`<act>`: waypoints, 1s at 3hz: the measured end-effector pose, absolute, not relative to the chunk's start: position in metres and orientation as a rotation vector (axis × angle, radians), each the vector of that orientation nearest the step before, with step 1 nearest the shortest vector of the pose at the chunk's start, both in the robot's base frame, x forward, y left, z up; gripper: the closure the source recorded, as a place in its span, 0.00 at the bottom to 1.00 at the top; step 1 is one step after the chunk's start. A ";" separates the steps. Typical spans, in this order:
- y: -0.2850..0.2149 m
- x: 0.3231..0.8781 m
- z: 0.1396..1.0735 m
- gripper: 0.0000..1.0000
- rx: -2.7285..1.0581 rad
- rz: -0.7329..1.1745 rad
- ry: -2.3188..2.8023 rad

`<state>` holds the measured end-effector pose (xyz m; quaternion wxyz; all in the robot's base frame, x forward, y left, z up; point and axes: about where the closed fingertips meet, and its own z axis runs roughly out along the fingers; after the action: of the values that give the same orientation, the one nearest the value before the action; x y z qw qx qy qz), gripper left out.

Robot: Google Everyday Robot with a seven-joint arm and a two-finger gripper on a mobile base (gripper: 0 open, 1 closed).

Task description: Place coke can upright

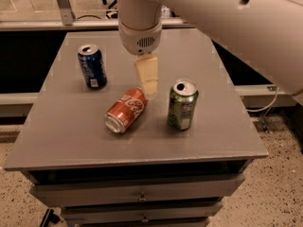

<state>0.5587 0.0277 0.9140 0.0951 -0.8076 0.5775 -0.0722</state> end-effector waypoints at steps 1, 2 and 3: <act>0.021 0.556 0.906 0.00 -2.421 -0.171 1.679; 0.017 0.555 0.897 0.00 -2.480 -0.103 1.620; 0.018 0.555 0.894 0.00 -2.539 -0.056 1.561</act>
Offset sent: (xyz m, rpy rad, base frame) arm -0.0089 -0.0197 -0.0269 0.0232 0.1354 0.1672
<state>0.5549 0.0178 0.8938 0.0805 -0.8490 0.5220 -0.0188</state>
